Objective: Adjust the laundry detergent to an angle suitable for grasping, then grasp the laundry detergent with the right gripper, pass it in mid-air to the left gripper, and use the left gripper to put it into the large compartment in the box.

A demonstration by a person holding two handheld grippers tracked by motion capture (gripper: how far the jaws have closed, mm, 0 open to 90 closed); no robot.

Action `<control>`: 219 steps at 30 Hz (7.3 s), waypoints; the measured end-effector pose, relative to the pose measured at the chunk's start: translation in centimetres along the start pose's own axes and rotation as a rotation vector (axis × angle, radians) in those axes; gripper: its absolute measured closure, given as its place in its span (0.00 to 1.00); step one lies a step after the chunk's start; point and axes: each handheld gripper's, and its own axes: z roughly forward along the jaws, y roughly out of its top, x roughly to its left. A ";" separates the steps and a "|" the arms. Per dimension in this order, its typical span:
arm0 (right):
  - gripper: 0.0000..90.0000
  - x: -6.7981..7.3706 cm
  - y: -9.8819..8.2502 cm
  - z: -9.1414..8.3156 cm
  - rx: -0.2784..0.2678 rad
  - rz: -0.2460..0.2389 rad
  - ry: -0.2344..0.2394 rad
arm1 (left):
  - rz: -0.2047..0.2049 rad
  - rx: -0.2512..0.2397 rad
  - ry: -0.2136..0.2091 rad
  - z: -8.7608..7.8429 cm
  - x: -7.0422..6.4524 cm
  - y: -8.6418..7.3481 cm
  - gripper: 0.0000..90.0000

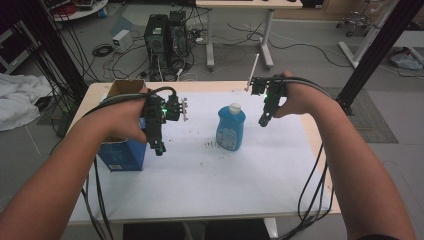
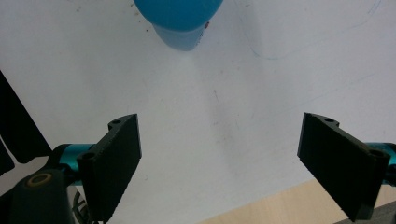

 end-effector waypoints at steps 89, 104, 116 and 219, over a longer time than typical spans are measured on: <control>0.14 0.7 -3.4 12.1 -0.548 0.144 0.220 | -0.027 -0.012 0.006 0.6 -0.3 -2.1 0.07; 0.14 1.3 -2.0 13.7 -0.654 0.191 0.136 | -0.034 -0.009 0.015 0.6 -0.6 -2.6 0.07; 0.14 1.8 -1.5 14.1 -0.730 0.212 0.080 | -0.043 -0.012 0.022 0.5 -0.7 -3.1 0.07; 0.53 8.7 -1.0 10.3 -0.950 -0.041 0.091 | 0.025 -0.036 0.034 -0.7 -1.7 0.8 0.07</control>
